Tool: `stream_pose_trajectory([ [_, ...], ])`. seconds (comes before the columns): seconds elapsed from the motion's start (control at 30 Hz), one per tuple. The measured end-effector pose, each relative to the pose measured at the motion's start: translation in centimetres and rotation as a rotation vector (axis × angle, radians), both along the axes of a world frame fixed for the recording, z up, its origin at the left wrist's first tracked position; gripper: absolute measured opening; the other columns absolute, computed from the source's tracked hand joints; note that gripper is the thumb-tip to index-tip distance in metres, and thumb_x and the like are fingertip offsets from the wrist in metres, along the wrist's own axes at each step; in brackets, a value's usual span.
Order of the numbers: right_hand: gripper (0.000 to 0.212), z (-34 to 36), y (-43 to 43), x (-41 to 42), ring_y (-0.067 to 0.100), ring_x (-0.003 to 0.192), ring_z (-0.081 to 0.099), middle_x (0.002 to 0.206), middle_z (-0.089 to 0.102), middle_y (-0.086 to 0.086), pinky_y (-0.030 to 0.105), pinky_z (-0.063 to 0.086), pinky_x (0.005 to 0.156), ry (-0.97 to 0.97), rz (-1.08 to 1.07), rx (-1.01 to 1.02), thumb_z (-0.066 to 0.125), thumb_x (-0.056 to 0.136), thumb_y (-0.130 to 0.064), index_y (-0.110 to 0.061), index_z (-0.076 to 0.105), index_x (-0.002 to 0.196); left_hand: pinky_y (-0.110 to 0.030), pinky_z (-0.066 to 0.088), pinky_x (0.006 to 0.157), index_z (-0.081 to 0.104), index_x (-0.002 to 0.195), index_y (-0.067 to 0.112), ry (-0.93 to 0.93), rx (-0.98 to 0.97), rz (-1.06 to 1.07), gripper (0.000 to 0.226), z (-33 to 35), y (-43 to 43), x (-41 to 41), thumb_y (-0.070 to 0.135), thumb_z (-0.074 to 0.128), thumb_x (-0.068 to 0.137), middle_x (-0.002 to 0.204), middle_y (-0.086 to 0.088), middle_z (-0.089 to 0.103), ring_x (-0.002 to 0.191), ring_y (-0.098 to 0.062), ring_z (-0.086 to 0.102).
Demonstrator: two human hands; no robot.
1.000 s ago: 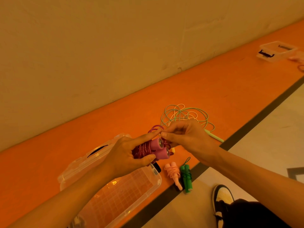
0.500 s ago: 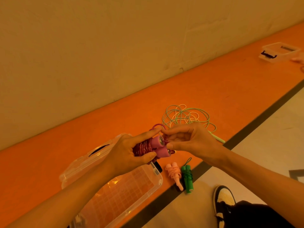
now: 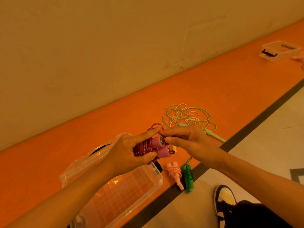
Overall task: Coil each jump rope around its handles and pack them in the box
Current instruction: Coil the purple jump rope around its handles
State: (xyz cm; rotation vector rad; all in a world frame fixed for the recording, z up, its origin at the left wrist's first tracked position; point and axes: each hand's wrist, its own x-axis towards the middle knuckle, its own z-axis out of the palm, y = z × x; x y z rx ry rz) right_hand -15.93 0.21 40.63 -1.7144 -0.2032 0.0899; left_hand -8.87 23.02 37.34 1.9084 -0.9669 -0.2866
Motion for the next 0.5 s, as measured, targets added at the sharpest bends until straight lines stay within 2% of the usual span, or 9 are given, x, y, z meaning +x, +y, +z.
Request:
stream_pose_trajectory([
  [0.1, 0.025, 0.15, 0.12, 0.1, 0.015, 0.108, 0.068, 0.112, 0.073, -0.007, 0.029, 0.058, 0.085, 0.02, 0.005, 0.026, 0.059, 0.088, -0.023, -0.027, 0.069, 0.111, -0.049, 0.061, 0.063, 0.035, 0.144, 0.059, 0.009, 0.027, -0.001, 0.067, -0.08, -0.08, 0.05, 0.052, 0.067, 0.085, 0.109, -0.006, 0.071, 0.072, -0.028, 0.073],
  [0.3, 0.025, 0.16, 0.22, 0.21, 0.011, 0.106, 0.069, 0.107, 0.075, -0.012, 0.022, 0.055, 0.082, 0.092, 0.019, 0.098, 0.058, 0.09, -0.015, -0.024, 0.068, 0.111, -0.051, 0.06, 0.062, 0.032, 0.146, 0.057, 0.022, 0.058, 0.004, 0.07, -0.28, -0.23, 0.17, 0.052, 0.067, 0.086, 0.103, -0.006, 0.072, 0.069, -0.027, 0.072],
  [0.37, 0.028, 0.1, 0.11, 0.43, 0.014, 0.106, 0.069, 0.109, 0.075, -0.005, 0.025, 0.056, 0.084, 0.126, -0.006, 0.14, 0.061, 0.086, -0.019, -0.023, 0.069, 0.113, -0.051, 0.06, 0.062, 0.031, 0.146, 0.058, 0.031, 0.046, 0.004, 0.071, -0.15, -0.34, 0.2, 0.051, 0.067, 0.085, 0.098, -0.006, 0.074, 0.068, -0.028, 0.072],
  [0.5, 0.03, 0.29, -0.4, 0.88, 0.019, 0.106, 0.07, 0.11, 0.075, 0.002, 0.032, 0.057, 0.088, 0.111, -0.012, 0.101, 0.063, 0.085, -0.022, -0.02, 0.069, 0.114, -0.051, 0.059, 0.06, 0.031, 0.147, 0.057, 0.011, 0.055, 0.002, 0.071, 0.03, -0.49, 0.45, 0.052, 0.066, 0.086, 0.093, -0.005, 0.074, 0.065, -0.027, 0.071],
])
